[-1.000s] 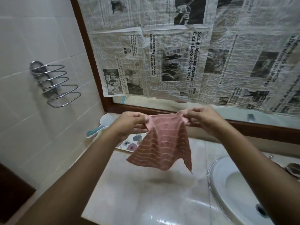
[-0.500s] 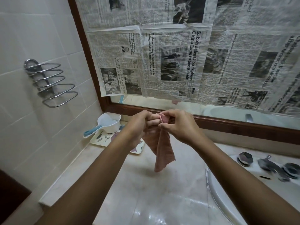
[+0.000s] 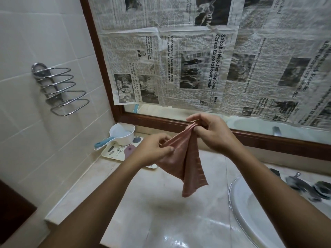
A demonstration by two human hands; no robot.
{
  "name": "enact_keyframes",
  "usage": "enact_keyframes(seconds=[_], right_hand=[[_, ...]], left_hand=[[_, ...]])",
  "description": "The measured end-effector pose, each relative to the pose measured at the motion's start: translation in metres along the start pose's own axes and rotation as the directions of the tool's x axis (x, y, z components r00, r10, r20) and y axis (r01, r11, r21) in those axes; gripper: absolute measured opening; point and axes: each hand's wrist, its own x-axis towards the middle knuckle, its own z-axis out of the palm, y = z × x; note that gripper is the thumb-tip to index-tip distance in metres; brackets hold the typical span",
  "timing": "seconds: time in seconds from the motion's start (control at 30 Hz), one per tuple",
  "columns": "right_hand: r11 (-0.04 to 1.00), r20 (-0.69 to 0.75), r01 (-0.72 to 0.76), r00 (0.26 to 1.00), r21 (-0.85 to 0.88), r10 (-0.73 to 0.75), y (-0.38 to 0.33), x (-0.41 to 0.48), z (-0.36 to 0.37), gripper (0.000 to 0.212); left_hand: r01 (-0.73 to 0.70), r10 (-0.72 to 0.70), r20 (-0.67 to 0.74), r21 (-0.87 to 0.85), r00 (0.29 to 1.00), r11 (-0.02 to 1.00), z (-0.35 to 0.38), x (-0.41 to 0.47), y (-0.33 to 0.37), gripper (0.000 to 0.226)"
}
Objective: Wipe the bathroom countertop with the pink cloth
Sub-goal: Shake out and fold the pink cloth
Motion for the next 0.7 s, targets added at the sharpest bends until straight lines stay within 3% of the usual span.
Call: enact_keyframes(seconds=[0.07, 0.2, 0.57, 0.7], right_hand=[[0.999, -0.005, -0.025, 1.000, 0.042, 0.025, 0.004, 0.000, -0.006, 0.029], [0.996, -0.019, -0.061, 0.998, 0.063, 0.063, 0.014, -0.002, -0.021, 0.022], [0.968, 0.111, -0.187, 0.979, 0.168, 0.170, 0.035, -0.010, -0.037, 0.016], [0.944, 0.152, -0.222, 0.970, 0.246, 0.189, 0.037, -0.009, -0.033, 0.013]], left_hand=[[0.016, -0.017, 0.024, 0.035, 1.000, 0.999, 0.003, -0.001, -0.007, 0.011], [0.067, -0.063, 0.036, -0.131, 0.997, 0.989, -0.007, 0.001, -0.016, 0.015], [-0.020, 0.052, 0.074, -0.381, 0.996, 0.924, -0.061, -0.002, -0.031, 0.016], [0.035, 0.054, 0.219, -0.385, 0.974, 0.922, -0.062, -0.009, -0.036, 0.026]])
